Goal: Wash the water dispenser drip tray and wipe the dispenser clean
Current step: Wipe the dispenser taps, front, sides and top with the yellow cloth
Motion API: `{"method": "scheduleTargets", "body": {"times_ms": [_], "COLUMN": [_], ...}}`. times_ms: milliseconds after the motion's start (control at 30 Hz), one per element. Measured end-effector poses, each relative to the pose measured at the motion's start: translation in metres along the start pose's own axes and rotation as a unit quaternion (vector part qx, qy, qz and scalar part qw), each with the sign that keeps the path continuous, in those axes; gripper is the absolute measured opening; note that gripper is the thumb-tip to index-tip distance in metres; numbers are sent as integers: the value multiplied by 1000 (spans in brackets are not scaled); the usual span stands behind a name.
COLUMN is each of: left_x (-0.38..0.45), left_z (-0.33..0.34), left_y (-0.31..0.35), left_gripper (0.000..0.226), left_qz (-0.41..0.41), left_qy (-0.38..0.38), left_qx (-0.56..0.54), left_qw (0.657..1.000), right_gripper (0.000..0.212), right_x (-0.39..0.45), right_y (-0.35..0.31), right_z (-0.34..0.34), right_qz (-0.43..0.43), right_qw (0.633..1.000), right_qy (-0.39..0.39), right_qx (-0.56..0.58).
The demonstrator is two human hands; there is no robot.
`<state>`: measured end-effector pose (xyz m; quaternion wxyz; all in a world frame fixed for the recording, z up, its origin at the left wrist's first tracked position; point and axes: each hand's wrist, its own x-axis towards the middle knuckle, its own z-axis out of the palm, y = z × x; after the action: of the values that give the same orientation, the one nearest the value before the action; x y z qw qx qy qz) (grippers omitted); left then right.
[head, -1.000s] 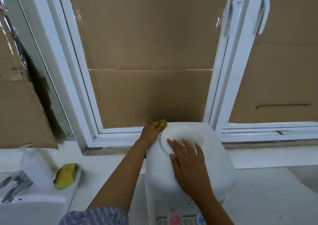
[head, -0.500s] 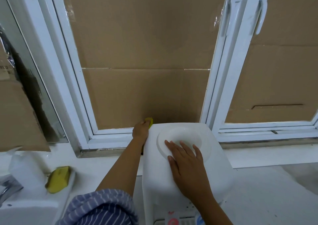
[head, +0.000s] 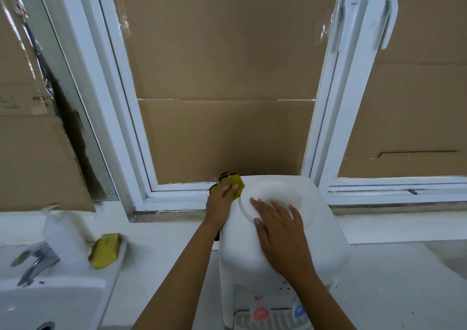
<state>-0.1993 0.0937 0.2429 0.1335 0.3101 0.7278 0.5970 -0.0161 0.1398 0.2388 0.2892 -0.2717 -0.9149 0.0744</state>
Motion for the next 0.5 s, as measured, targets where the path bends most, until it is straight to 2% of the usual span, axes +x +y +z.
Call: {"method": "scheduleTargets", "body": {"times_ms": [100,300,500], "left_x": [9,35,53], "left_z": [0,-2,13], "left_y": [5,16,44], "left_gripper": [40,39,43], "left_qz": [12,18,6], "left_qy": [-52,-142,-232], "left_qx": [52,82,160], "left_qw": [997,986,959], "right_gripper": [47,47,46], "right_x": [0,1,1], "right_y": [0,0,2], "right_z": [0,1,4], "right_qz": [1,5,11], "right_qw": [1000,1000,1000], "right_qy": [-2,6,-1], "right_qx": [0,10,5]}}
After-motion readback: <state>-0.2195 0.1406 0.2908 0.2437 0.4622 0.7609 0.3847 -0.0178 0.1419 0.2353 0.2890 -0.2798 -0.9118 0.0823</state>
